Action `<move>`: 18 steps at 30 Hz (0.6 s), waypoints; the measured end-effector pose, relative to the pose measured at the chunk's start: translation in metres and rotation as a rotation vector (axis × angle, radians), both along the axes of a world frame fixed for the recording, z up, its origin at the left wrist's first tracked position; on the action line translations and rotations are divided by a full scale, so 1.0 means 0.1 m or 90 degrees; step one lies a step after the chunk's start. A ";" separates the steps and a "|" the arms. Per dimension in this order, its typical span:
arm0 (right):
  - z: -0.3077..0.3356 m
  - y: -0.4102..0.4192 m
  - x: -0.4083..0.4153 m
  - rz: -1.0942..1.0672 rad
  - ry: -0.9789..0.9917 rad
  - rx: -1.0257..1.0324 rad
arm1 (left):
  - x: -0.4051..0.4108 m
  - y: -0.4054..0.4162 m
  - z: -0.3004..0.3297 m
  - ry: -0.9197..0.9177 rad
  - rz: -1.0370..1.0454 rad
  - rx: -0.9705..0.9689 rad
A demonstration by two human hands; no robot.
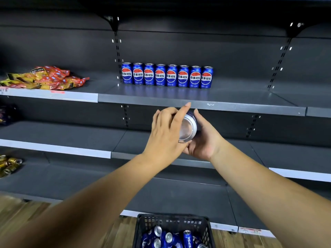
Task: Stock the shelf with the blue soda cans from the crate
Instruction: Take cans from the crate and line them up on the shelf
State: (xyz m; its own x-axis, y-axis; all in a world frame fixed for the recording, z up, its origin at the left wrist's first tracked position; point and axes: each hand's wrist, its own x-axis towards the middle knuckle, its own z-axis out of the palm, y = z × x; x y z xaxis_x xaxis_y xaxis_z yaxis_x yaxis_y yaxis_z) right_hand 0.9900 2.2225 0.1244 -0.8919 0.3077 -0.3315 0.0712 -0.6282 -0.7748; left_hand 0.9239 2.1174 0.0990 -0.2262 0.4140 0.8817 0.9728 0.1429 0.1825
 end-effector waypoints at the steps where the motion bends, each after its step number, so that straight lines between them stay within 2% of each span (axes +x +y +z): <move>1: 0.02 0.00 -0.01 0.002 0.008 0.006 | -0.02 0.00 0.00 0.014 0.009 0.001; 6: 0.10 0.00 -0.07 -0.011 0.059 0.046 | -0.11 -0.08 0.02 0.047 0.007 -0.050; 8: 0.13 0.03 -0.07 -0.034 0.064 0.073 | -0.10 -0.15 0.05 0.019 -0.022 -0.088; 11: 0.16 0.09 -0.05 -0.030 0.086 0.097 | -0.05 -0.21 0.12 -0.159 -0.089 -0.107; 13: 0.18 0.12 -0.03 -0.022 0.106 0.125 | -0.02 -0.20 0.19 -0.325 -0.110 -0.084; 16: 0.18 0.14 0.03 -0.010 0.152 0.187 | 0.03 -0.14 0.23 -0.633 -0.158 -0.081; 18: 0.19 0.14 0.06 -0.002 0.165 0.217 | 0.06 -0.11 0.21 -0.748 -0.191 -0.107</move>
